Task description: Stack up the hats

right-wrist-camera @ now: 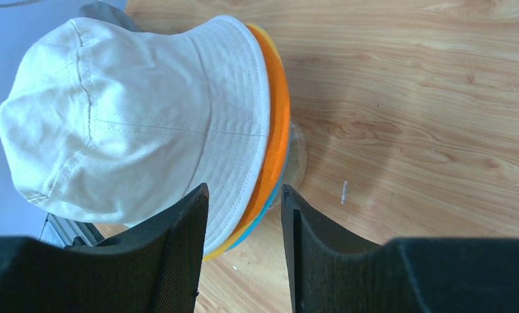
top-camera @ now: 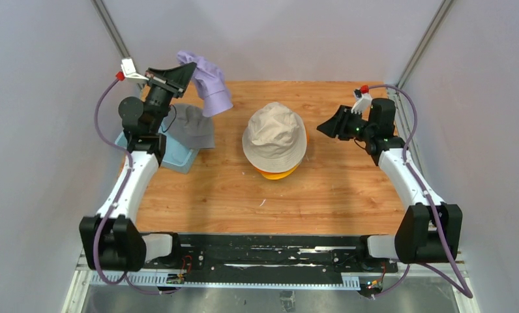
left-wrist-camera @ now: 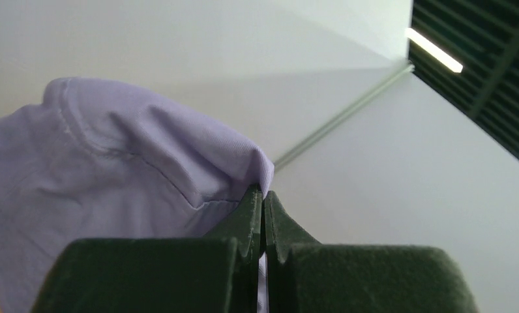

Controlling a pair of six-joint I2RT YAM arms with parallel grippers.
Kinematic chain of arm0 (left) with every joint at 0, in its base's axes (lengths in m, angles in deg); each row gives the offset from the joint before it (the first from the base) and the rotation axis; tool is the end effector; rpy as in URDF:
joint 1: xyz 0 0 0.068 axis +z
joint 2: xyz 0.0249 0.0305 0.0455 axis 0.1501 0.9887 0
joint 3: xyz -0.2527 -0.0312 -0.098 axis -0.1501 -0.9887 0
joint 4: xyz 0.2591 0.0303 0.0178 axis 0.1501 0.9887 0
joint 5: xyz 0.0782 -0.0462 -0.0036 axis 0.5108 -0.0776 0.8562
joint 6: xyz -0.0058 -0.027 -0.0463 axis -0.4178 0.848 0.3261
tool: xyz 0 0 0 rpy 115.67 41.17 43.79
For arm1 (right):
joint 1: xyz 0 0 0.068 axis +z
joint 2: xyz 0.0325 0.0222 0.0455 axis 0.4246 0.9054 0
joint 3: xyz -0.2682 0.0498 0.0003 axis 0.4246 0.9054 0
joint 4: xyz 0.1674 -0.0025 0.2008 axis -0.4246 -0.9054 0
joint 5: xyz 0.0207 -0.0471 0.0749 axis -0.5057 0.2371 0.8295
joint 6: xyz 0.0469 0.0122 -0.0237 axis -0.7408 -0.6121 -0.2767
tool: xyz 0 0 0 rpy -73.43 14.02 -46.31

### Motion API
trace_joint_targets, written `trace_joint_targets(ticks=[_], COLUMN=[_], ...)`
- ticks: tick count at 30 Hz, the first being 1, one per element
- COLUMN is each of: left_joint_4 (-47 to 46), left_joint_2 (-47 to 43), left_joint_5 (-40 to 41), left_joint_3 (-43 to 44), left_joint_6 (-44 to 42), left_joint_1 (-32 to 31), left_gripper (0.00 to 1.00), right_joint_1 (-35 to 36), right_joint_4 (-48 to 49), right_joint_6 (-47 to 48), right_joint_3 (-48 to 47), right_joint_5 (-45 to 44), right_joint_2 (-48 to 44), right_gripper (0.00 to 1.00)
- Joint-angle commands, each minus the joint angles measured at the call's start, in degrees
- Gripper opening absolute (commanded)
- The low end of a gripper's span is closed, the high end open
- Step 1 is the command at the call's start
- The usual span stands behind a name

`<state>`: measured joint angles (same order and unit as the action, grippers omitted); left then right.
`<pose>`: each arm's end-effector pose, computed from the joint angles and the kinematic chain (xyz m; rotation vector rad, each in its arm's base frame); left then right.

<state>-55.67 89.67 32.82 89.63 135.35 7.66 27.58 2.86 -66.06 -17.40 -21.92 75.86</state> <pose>0.2702 -0.0155 0.4204 -0.3825 1.1883 -1.1798 0.3003 0.0351 0.3069 -0.1387 1.9675 0.9192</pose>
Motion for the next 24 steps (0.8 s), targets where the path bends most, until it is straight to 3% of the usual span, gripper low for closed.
trace_joint_targets(ticks=[1,11,24], left_joint_4=[-25.7,-44.6,-45.1], left_joint_2=[7.1,19.3,26.3], left_joint_5=[-9.7,-12.8,-14.6], left_joint_3=[0.1,5.3,12.7], left_joint_6=[16.9,27.6,27.4], left_joint_1=[-0.7,-5.9,-13.5], left_gripper=[0.0,0.0,0.0], right_joint_1=[-0.1,0.0,0.6], right_joint_4=[2.3,5.5,16.6], right_joint_6=[-1.1,-3.6,-12.5], right_joint_3=[0.0,-0.6,-0.6], right_joint_5=[1.8,4.5,11.3], right_joint_2=[-2.0,-3.1,-2.7], right_gripper=[0.45,0.44,0.44])
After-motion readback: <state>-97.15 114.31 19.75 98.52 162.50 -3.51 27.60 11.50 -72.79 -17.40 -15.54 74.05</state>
